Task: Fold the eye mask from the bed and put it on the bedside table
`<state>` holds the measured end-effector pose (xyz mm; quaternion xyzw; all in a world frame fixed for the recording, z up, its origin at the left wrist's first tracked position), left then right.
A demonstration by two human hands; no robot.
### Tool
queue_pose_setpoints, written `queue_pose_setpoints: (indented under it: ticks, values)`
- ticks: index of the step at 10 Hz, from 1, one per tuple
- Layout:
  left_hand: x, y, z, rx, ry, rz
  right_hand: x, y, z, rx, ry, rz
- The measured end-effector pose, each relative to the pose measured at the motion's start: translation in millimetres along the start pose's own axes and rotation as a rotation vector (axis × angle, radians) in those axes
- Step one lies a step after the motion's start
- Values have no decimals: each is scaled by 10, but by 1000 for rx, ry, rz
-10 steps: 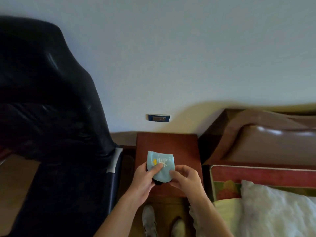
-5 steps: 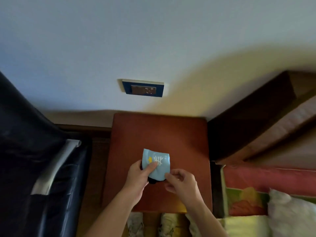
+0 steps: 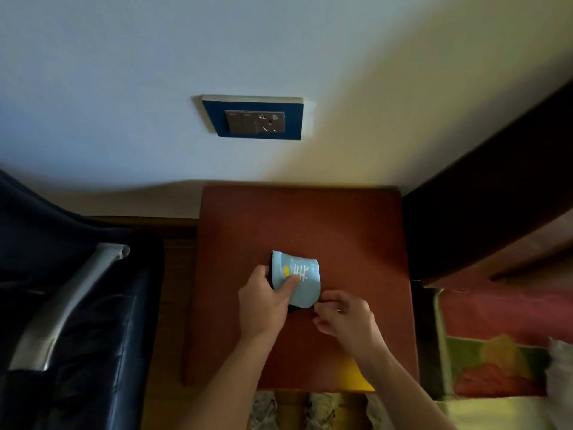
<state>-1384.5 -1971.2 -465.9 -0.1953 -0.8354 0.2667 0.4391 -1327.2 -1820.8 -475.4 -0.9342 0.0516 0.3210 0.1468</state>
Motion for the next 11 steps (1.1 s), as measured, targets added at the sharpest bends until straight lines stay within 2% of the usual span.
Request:
queue_pose_setpoints:
  ticks: [1, 2, 3, 4, 5, 6, 9, 11]
  values:
    - [46, -19, -39, 40, 88, 128, 15, -43, -25, 14, -16, -44]
    - [15, -86, -102, 78, 250, 297, 14, -107, -71, 68, -91, -178]
    - [-79, -177, -256, 89, 609, 540, -7, -196, -172, 142, -275, -374]
    - [-278, -186, -411, -87, 912, 747, 56, -279, -253, 138, -516, -609]
    - [-417, -181, -443, -172, 939, 856, 196, -310, -295, 122, -690, -803]
    - [-394, -117, -380, -183, 889, 850, 351, -281, -317, 101, -766, -927]
    - [-273, -65, -251, -207, 882, 910, 619, -229, -356, 126, -820, -1096]
    - [-20, -425, -431, -167, 892, 859, 479, -339, -475, 106, -755, -1124]
Point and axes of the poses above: each hand's wrist, its own z-axis towards the middle knuckle, its own y-axis out of the palm, x = y × z, the point moved 1 cm from there along z, towards the middle knuckle, and after that the axes turned 4 degrees about x, right-handed, at the moved point
